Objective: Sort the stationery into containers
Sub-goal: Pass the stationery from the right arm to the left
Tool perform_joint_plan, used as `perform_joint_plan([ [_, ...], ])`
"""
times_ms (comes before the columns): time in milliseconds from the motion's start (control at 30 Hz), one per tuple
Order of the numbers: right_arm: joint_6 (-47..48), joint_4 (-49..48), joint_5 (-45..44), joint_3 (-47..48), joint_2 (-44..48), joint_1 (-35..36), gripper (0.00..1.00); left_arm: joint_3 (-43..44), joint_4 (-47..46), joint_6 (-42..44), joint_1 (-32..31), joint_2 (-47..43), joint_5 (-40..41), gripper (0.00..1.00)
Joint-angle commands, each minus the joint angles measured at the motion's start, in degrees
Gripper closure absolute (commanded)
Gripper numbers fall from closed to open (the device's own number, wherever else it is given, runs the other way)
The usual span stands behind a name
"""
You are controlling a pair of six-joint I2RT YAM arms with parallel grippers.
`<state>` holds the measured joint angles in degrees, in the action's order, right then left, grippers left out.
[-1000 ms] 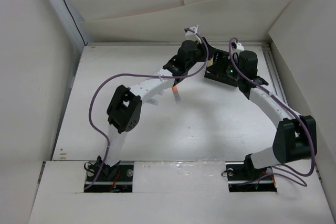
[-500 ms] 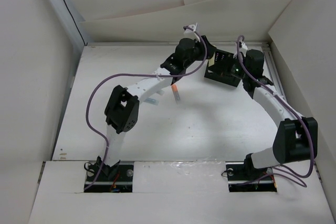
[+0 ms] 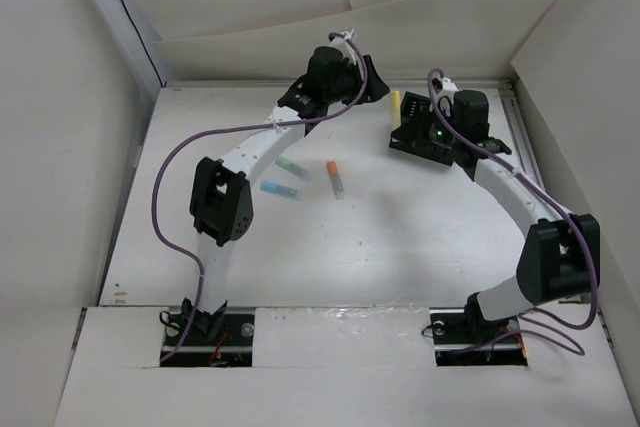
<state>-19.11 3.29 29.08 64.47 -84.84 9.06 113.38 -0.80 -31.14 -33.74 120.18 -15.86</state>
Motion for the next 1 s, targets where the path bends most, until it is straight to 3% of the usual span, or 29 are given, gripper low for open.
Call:
perform_joint_plan([
  [0, 4.0, 1.9, -3.3, 3.3, 0.1, 3.2, 1.00, 3.7, 4.7, 2.7, -1.1, -1.2, -2.7, 0.45],
  [400, 5.1, 5.1, -8.0, 6.9, -0.9, 7.4, 1.00, 6.1, 8.2, 5.1, -1.6, 1.3, -4.6, 0.41],
  [500, 5.6, 5.6, -9.6, 7.5, -0.9, 8.8, 1.00, 6.1, 8.2, 5.1, -1.6, 1.3, -4.6, 0.48],
  [567, 6.1, 6.3, -10.4, 8.1, -0.9, 8.8, 1.00, 6.1, 8.2, 5.1, -1.6, 1.3, -4.1, 0.62],
  [667, 6.1, 6.9, -11.5, 8.1, -0.9, 8.8, 1.00, 6.1, 8.2, 5.1, -1.6, 1.3, -4.1, 0.73],
  [867, 6.1, 7.4, -13.3, 8.1, -0.9, 8.8, 1.00, 6.1, 8.2, 5.1, -1.6, 1.3, -3.6, 0.86],
  [967, 6.1, 7.4, -14.0, 8.1, -0.9, 8.8, 0.86, 5.5, 7.6, 5.1, -1.6, 0.7, -3.6, 0.89],
])
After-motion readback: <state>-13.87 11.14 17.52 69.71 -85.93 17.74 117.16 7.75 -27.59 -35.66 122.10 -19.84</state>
